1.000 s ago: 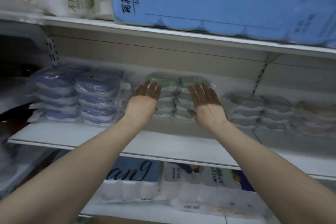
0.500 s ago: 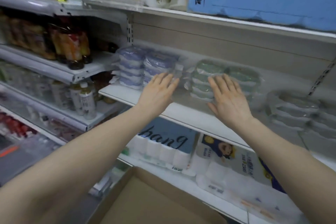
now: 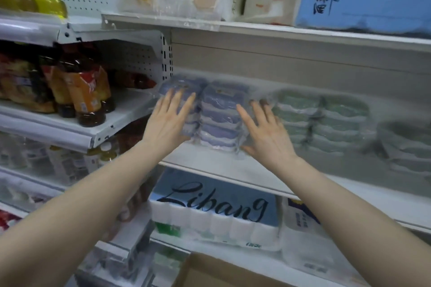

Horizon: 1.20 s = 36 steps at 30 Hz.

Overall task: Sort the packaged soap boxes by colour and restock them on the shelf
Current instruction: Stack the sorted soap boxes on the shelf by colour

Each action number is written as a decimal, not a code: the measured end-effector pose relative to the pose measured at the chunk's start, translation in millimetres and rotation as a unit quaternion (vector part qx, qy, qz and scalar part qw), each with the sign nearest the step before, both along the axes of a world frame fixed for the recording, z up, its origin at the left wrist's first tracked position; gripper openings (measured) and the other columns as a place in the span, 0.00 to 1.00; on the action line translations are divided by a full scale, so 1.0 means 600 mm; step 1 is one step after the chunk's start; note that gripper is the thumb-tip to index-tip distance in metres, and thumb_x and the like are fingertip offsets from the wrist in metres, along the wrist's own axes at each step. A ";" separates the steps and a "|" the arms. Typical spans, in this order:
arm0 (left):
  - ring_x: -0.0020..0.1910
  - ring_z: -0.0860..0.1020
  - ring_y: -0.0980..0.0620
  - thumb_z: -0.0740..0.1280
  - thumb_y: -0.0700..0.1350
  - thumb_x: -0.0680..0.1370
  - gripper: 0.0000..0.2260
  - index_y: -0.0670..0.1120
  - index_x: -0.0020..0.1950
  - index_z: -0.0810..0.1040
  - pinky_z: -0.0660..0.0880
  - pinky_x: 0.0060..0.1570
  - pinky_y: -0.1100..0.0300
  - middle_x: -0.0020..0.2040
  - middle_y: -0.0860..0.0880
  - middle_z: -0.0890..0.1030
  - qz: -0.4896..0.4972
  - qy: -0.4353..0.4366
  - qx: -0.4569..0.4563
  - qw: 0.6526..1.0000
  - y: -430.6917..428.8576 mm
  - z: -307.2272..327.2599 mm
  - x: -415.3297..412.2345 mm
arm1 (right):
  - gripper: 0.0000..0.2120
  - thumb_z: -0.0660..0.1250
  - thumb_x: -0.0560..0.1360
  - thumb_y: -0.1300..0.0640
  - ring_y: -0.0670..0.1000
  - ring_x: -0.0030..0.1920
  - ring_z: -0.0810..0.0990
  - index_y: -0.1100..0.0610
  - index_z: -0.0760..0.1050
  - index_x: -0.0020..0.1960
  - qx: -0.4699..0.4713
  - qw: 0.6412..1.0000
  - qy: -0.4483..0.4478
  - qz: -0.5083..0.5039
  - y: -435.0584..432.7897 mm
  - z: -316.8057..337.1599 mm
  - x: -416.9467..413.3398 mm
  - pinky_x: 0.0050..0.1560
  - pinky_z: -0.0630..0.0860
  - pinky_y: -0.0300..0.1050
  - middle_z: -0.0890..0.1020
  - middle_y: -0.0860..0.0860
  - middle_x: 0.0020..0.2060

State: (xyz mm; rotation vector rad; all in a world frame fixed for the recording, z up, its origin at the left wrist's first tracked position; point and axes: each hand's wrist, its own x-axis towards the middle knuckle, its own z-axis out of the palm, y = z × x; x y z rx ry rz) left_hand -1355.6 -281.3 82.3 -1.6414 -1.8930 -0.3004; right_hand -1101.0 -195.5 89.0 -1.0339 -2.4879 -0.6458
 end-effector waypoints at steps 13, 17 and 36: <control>0.75 0.53 0.31 0.78 0.62 0.55 0.60 0.46 0.79 0.53 0.54 0.66 0.28 0.77 0.35 0.53 -0.059 0.056 -0.017 0.997 0.154 -0.050 -0.153 | 0.67 0.84 0.45 0.39 0.72 0.74 0.59 0.52 0.60 0.78 0.024 0.991 0.023 -0.126 0.082 -0.064 -0.192 0.61 0.70 0.70 0.60 0.67 0.75; 0.75 0.51 0.32 0.81 0.60 0.53 0.62 0.47 0.79 0.53 0.53 0.67 0.29 0.78 0.37 0.52 -0.053 0.035 -0.004 0.998 0.170 -0.056 -0.148 | 0.68 0.84 0.44 0.38 0.73 0.71 0.62 0.53 0.56 0.77 0.026 0.992 0.030 -0.122 0.105 -0.068 -0.199 0.53 0.77 0.64 0.63 0.68 0.73; 0.74 0.61 0.44 0.52 0.71 0.75 0.30 0.55 0.71 0.67 0.59 0.71 0.45 0.70 0.49 0.69 -0.040 -0.325 -0.113 0.938 0.256 0.087 -0.207 | 0.48 0.48 0.62 0.18 0.63 0.67 0.69 0.43 0.58 0.75 -0.334 0.901 0.165 -0.223 0.195 0.094 -0.248 0.64 0.69 0.60 0.65 0.56 0.72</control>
